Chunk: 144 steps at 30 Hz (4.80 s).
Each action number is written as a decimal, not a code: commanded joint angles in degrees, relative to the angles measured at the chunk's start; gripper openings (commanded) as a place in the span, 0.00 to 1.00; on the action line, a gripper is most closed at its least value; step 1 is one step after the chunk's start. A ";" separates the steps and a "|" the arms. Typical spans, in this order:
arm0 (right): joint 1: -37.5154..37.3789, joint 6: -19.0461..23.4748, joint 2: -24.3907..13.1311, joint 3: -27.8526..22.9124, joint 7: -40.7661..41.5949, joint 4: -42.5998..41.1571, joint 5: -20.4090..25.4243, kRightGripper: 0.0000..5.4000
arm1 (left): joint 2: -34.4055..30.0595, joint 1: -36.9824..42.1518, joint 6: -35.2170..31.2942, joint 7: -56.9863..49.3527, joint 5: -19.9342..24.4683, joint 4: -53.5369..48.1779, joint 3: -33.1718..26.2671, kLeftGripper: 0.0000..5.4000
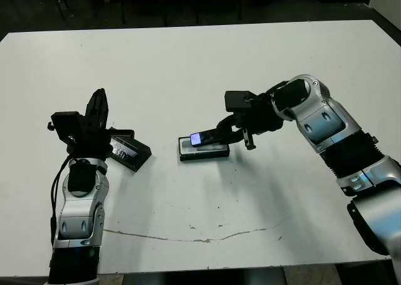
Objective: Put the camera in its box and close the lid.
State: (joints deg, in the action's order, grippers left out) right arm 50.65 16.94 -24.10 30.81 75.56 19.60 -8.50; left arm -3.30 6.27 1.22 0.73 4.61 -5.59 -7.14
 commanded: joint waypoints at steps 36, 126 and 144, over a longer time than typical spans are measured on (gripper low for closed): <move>-1.97 -6.20 5.95 9.62 -1.62 -0.24 -10.62 0.11 | 0.97 -1.46 -1.15 -1.27 -0.88 0.17 0.68 0.00; -42.98 -7.68 1.51 -37.68 -42.89 -32.92 23.85 0.00 | -50.58 -3.96 -40.49 44.37 7.40 -7.30 9.56 0.00; -43.31 -6.41 -0.13 -38.24 -43.74 -34.56 24.65 0.00 | -41.02 2.90 -42.92 34.57 -4.00 1.02 18.85 0.00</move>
State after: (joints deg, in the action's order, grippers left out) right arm 7.93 9.34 -23.22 -7.25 32.27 -14.78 16.38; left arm -45.48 10.14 -41.22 35.53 1.52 -6.96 10.26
